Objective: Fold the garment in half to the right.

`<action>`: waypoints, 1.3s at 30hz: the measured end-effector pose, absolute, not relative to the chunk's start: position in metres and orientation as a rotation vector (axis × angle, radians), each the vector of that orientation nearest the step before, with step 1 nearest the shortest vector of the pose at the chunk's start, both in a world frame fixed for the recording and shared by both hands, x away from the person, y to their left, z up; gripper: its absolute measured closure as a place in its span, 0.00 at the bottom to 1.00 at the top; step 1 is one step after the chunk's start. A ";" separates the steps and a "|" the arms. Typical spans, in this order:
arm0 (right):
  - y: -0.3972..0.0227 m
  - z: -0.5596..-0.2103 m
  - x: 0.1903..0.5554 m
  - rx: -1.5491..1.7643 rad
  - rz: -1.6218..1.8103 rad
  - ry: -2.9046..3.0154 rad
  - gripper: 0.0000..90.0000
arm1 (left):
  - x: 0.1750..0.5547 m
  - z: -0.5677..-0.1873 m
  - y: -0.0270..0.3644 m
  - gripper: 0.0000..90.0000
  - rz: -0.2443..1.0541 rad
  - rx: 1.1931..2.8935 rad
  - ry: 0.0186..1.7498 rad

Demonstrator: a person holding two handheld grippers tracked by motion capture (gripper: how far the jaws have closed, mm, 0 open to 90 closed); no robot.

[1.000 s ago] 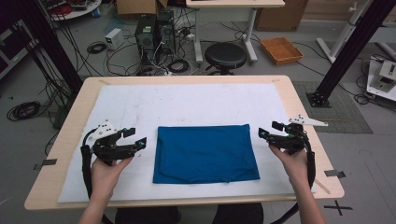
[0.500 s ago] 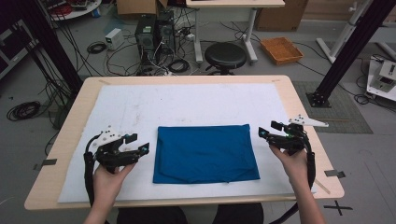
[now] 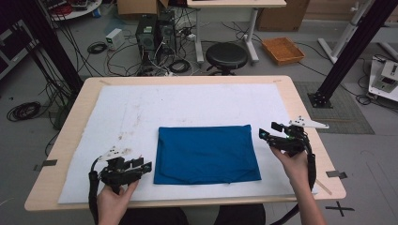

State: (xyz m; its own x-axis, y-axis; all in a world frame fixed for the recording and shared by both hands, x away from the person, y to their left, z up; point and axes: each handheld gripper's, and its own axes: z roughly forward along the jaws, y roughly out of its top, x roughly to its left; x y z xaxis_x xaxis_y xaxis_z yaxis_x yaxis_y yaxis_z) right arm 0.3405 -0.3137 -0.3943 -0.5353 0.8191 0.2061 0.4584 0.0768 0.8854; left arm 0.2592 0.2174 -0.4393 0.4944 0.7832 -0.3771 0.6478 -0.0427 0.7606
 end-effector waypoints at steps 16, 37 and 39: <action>-0.313 -0.394 0.339 1.264 1.448 2.013 0.35 | 0.266 -0.455 0.198 0.57 0.027 1.714 1.302; -0.244 -0.396 0.352 1.172 1.431 2.145 0.45 | 0.269 -0.453 0.173 0.85 0.113 1.811 1.274; -0.229 -0.396 0.357 1.149 1.424 2.170 0.47 | 0.269 -0.453 0.173 0.86 0.110 1.811 1.272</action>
